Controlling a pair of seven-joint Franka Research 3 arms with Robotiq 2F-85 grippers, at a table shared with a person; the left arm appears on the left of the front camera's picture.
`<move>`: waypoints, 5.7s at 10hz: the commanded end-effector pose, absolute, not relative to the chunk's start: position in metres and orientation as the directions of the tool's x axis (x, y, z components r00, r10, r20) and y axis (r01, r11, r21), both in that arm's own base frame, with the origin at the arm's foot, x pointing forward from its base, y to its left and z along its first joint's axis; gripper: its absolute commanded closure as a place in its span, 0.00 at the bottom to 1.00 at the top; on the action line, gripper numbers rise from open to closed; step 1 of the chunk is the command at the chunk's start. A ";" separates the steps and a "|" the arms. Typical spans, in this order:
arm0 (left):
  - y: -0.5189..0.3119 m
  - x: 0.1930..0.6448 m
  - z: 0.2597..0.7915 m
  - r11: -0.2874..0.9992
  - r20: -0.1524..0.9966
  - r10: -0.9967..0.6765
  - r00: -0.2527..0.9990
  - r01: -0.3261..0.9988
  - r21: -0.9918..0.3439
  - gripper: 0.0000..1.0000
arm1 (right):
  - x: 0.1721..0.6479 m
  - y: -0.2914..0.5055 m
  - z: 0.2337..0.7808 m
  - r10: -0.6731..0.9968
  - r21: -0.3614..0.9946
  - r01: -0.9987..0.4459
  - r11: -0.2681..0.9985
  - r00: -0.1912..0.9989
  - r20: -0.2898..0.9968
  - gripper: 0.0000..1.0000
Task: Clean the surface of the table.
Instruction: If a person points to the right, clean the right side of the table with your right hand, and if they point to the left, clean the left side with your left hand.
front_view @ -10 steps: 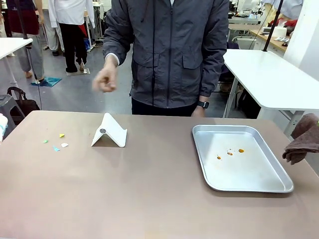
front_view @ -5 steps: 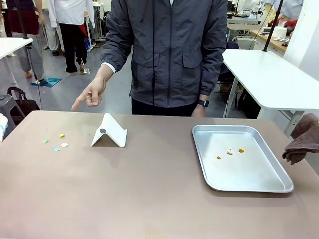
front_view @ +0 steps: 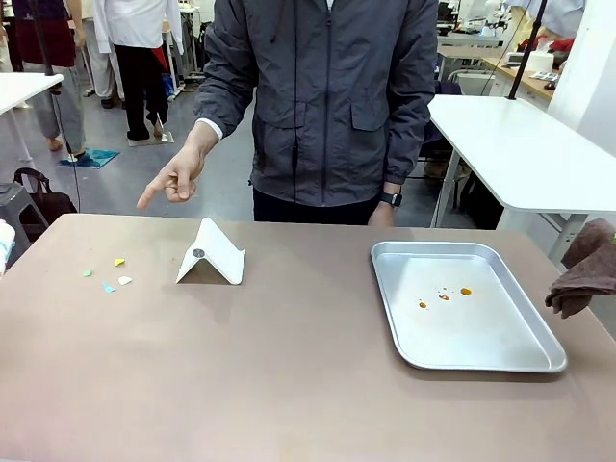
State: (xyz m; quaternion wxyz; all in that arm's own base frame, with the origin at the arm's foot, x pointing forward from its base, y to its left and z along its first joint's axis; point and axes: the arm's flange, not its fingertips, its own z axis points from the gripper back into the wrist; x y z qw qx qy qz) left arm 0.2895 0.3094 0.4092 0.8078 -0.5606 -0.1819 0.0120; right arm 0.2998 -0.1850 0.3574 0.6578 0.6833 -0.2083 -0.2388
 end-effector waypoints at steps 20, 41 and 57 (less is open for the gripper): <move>0.238 0.405 0.355 0.616 0.128 0.510 0.851 -0.257 -0.745 0.78 | 0.300 -0.182 0.366 -0.592 0.997 0.043 -0.058 0.803 -0.069 1.00; 0.158 0.433 0.379 0.505 0.113 0.264 0.958 -0.038 -0.862 0.78 | 0.300 -0.182 0.366 -0.592 0.997 0.043 -0.058 0.803 -0.069 1.00; 0.237 0.266 0.437 0.325 0.228 0.188 0.955 0.159 -0.932 0.78 | 0.300 -0.182 0.366 -0.592 0.997 0.043 -0.058 0.803 -0.069 1.00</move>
